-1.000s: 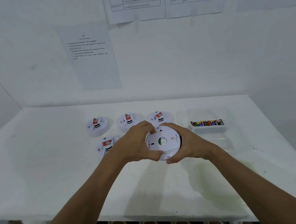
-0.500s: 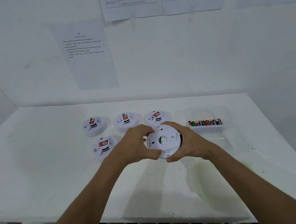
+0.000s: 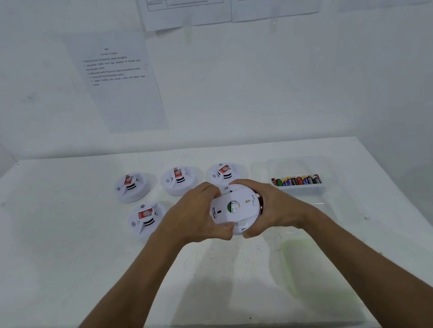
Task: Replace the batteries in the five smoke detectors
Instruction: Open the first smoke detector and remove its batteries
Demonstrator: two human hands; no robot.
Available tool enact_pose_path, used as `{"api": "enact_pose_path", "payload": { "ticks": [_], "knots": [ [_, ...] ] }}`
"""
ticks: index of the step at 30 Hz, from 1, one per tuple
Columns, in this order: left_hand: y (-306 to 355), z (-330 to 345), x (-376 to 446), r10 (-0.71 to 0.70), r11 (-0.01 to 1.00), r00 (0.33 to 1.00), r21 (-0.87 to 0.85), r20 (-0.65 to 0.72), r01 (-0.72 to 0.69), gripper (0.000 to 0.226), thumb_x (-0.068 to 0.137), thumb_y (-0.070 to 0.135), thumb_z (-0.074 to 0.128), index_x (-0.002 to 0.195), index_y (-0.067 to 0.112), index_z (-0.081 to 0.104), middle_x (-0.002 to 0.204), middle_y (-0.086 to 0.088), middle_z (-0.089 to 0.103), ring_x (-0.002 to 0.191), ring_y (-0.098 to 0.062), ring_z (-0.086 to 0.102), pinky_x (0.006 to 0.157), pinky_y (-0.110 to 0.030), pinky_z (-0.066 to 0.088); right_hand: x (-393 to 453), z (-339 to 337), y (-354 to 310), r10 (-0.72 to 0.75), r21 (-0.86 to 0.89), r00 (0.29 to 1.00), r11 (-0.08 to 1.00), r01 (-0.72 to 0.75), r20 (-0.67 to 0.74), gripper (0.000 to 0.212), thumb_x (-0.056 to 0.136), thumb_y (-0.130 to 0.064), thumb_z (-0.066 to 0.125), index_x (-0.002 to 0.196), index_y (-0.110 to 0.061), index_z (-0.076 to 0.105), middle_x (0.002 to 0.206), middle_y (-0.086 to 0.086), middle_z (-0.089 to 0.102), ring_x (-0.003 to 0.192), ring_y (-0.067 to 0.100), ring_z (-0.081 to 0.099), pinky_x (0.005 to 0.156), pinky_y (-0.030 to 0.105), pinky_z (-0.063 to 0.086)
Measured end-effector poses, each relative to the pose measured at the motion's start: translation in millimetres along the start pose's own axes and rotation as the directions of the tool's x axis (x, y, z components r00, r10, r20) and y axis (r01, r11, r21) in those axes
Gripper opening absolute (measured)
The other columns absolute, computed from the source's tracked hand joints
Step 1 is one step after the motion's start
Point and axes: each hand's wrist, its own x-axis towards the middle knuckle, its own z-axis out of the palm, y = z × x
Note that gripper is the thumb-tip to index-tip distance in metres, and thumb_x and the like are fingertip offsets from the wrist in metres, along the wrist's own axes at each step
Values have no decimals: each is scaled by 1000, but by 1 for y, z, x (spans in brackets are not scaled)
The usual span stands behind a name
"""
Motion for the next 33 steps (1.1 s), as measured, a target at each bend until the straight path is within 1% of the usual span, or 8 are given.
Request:
{"api": "enact_pose_path", "payload": {
  "ticks": [5,9,13,16,22,27,30,33],
  "knots": [
    [-1,-5,3,38,997,999,62,28,-40,75,55,72,60,109,20,51,95,9,50,84,-10,49,66,-12,39,5,4,4,1,-20,1000,1000,-1,4,92,58,-7,88,139,-21,46,127,-2,61,117,16,59,97,32,54],
    [-4,-7,4,49,994,999,100,10,-49,64,68,52,78,114,18,50,95,11,43,82,-8,45,62,-6,31,9,6,7,-8,-70,1000,998,7,-20,92,57,-11,90,137,-24,47,125,-3,63,115,17,60,97,35,55],
    [-11,-7,1,20,997,999,79,43,-24,68,61,63,71,110,20,51,94,9,47,83,-9,47,64,-7,33,12,10,6,-10,-59,1000,998,11,3,89,59,-3,90,136,-23,49,124,-2,62,114,16,60,90,26,55],
    [-17,-9,2,17,999,998,32,59,-19,77,47,74,52,104,22,52,97,6,54,86,-11,51,68,-12,39,12,11,6,13,34,999,999,-15,42,89,62,6,87,137,-20,48,126,0,62,115,17,60,85,24,54],
    [-42,0,0,-37,996,992,-83,-120,27,61,51,63,67,87,15,57,84,2,57,77,-18,55,68,-39,54,12,14,8,36,140,999,990,-33,-17,92,64,10,85,139,-22,44,128,0,61,116,18,61,87,33,58],
    [-67,11,-19,-178,968,962,-213,-205,134,51,53,53,71,82,13,59,82,0,60,76,-20,59,66,-42,55,3,3,10,73,156,994,986,-60,-78,94,60,8,87,137,-27,46,127,-5,60,117,12,59,81,27,56],
    [-75,20,-30,-211,968,965,-169,-154,184,51,52,57,67,77,14,58,78,1,58,74,-18,57,63,-36,52,-6,-1,13,99,149,989,985,-82,-111,96,57,1,88,137,-28,45,129,-5,57,119,12,57,81,27,56],
    [-76,34,-32,-187,979,982,-88,-24,184,54,53,59,65,82,15,57,82,4,56,73,-15,55,63,-32,49,-12,0,12,113,172,984,981,-89,-137,97,57,1,87,139,-28,43,131,-4,57,121,13,57,80,29,57]
  ]
}}
